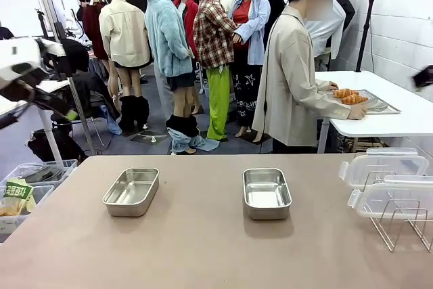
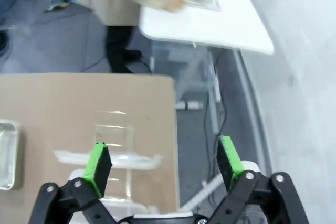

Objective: Place the bread in airtight containers.
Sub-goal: Lift both Airtight Container.

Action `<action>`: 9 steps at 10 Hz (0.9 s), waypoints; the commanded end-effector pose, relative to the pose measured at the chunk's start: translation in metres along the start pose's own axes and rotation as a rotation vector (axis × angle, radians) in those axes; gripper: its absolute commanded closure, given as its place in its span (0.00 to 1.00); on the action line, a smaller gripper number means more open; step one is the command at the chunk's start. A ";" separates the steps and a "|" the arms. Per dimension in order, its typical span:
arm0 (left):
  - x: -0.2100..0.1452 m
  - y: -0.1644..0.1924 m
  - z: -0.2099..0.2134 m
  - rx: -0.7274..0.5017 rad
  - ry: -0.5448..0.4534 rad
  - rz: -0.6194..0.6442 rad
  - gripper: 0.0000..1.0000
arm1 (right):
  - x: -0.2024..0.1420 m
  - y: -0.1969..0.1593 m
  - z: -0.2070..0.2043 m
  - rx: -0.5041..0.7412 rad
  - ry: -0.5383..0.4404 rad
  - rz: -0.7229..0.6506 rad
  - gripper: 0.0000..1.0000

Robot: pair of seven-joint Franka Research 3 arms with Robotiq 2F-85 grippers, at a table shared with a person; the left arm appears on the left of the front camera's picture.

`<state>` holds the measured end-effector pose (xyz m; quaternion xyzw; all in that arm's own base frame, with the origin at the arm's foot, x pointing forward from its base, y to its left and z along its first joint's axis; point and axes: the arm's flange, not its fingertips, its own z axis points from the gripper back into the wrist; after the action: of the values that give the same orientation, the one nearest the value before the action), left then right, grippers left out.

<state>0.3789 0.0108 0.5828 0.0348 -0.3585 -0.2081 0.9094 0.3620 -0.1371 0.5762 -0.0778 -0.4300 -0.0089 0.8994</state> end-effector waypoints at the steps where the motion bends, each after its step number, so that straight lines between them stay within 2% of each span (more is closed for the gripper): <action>1: -0.014 0.013 0.018 0.021 0.039 0.034 0.00 | -0.014 -0.061 -0.018 -0.012 0.049 -0.118 0.00; 2: -0.023 0.025 0.025 -0.006 0.051 0.066 0.00 | -0.028 -0.094 -0.025 -0.020 0.079 -0.191 0.00; 3: -0.028 0.034 0.025 -0.023 0.034 0.095 0.00 | -0.040 -0.111 -0.037 -0.017 0.114 -0.223 0.00; 4: -0.018 0.022 0.022 0.015 0.031 0.058 0.00 | -0.051 -0.104 -0.038 0.042 0.083 -0.195 0.00; 5: -0.018 0.022 0.022 0.015 0.031 0.058 0.00 | -0.049 -0.109 -0.021 -0.052 0.093 -0.206 0.00; 9: -0.018 0.022 0.022 0.015 0.031 0.058 0.00 | -0.049 -0.109 -0.021 -0.052 0.093 -0.206 0.00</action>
<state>0.3576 0.0385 0.5925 0.0342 -0.3409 -0.1795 0.9222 0.3391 -0.2497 0.5413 -0.0552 -0.3949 -0.1127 0.9101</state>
